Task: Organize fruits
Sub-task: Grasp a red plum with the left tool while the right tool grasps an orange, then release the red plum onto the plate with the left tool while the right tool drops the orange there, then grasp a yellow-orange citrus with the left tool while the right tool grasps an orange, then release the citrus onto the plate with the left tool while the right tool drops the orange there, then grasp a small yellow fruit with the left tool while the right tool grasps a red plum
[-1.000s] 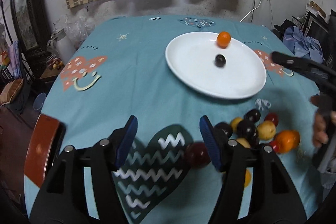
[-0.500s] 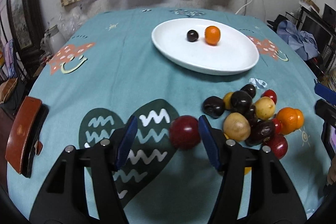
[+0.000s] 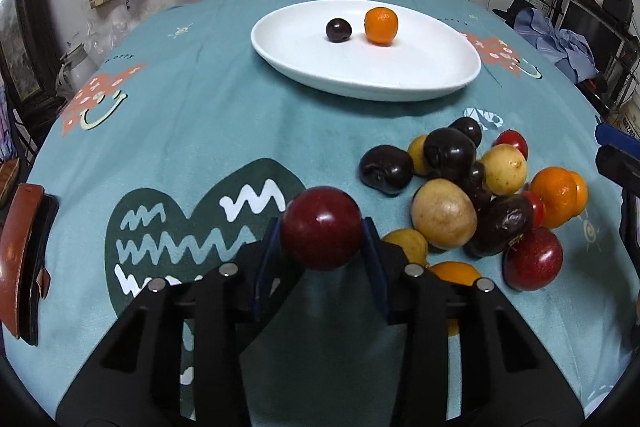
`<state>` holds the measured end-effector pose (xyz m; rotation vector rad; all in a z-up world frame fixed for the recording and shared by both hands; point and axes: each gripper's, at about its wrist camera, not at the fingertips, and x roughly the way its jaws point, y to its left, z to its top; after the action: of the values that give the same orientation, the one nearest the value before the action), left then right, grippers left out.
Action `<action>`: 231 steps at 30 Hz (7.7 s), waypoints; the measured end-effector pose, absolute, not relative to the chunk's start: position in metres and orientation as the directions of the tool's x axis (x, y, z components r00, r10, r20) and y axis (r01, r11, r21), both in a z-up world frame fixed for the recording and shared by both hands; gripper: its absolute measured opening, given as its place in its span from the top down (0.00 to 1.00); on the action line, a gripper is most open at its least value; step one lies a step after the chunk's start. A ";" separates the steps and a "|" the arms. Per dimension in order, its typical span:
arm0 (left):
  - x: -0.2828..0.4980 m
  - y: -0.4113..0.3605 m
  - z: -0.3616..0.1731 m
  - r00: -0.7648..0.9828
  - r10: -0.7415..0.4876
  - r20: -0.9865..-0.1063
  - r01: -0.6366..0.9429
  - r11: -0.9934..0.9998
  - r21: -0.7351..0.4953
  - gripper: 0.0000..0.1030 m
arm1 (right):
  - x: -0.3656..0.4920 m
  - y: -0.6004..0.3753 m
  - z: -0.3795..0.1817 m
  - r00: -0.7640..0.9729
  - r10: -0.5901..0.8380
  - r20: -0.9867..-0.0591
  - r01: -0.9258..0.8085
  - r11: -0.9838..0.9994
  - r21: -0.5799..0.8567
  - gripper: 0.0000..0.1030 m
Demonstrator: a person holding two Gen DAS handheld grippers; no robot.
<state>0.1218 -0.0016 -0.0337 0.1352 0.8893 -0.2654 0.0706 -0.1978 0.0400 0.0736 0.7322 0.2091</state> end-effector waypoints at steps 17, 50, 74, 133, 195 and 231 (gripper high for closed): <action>0.107 0.037 -0.012 0.645 -0.208 -0.735 0.214 0.973 -0.088 0.61 | 0.062 -0.203 0.008 0.647 0.187 -0.739 -0.174 0.980 0.096 0.42; 0.134 0.030 0.011 0.616 -0.239 -0.751 0.230 0.966 -0.119 0.61 | 0.077 -0.229 0.065 0.743 0.253 -0.620 -0.120 0.961 0.248 0.63; 0.252 -0.039 0.009 0.661 -0.186 -0.727 0.246 0.969 -0.025 0.46 | 0.226 -0.175 0.037 0.734 0.228 -0.640 -0.143 0.973 0.183 0.62; 0.063 -0.008 -0.017 0.640 -0.173 -0.749 0.224 0.974 -0.033 0.59 | 0.070 -0.191 0.032 0.671 0.251 -0.698 -0.196 0.967 0.161 0.57; 0.217 -0.019 0.015 0.621 -0.193 -0.759 0.201 0.976 -0.084 0.44 | 0.209 -0.207 0.064 0.751 0.291 -0.592 -0.079 0.931 0.357 0.60; 0.097 -0.037 -0.042 0.579 -0.223 -0.785 0.406 0.913 0.040 0.68 | 0.064 -0.189 0.074 0.777 0.298 -0.554 -0.231 0.954 0.190 0.57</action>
<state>0.0973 -0.0366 -0.0420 0.2251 0.8810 -0.3712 0.0640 -0.1886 0.0739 0.1135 0.6173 0.2866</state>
